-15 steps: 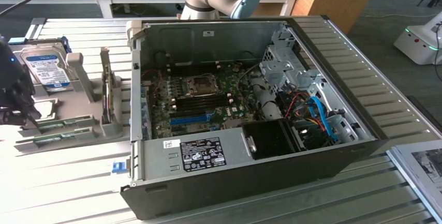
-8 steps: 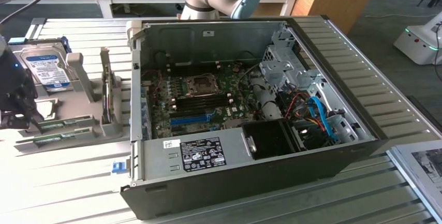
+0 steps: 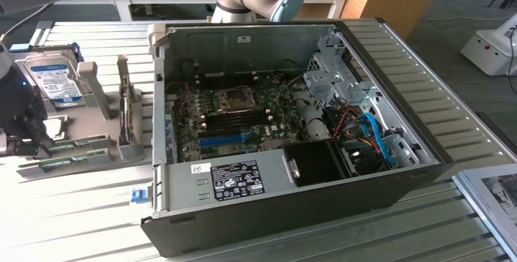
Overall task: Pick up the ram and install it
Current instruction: 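Pick up the ram and move it above insertion slot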
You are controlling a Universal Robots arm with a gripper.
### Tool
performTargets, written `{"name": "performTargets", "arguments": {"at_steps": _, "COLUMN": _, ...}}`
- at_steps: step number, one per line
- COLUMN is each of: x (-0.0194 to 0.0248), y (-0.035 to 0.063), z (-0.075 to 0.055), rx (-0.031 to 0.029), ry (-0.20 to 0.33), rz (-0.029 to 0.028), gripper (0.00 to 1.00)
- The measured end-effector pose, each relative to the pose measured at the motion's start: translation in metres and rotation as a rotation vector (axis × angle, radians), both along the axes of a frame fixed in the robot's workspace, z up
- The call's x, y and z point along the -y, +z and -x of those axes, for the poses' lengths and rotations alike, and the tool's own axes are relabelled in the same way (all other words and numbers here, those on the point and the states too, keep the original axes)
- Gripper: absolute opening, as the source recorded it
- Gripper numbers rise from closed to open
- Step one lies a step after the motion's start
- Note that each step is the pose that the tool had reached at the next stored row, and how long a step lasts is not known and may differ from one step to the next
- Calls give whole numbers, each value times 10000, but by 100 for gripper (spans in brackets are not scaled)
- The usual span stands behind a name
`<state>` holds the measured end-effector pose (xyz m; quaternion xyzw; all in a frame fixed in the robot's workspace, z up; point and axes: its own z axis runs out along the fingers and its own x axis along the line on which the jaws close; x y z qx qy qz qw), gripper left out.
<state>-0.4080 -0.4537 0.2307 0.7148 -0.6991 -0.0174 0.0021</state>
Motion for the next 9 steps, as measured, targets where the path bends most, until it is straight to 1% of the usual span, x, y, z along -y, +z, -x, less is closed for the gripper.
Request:
{"name": "performTargets", "arguments": {"at_steps": 8, "x": 10, "y": -108, "z": 0, "rx": 0, "ry": 0, "rz": 0, "gripper": 30}}
{"name": "performTargets", "arguments": {"at_steps": 9, "x": 14, "y": -148, "z": 0, "rx": 0, "ry": 0, "rz": 1, "gripper": 30}}
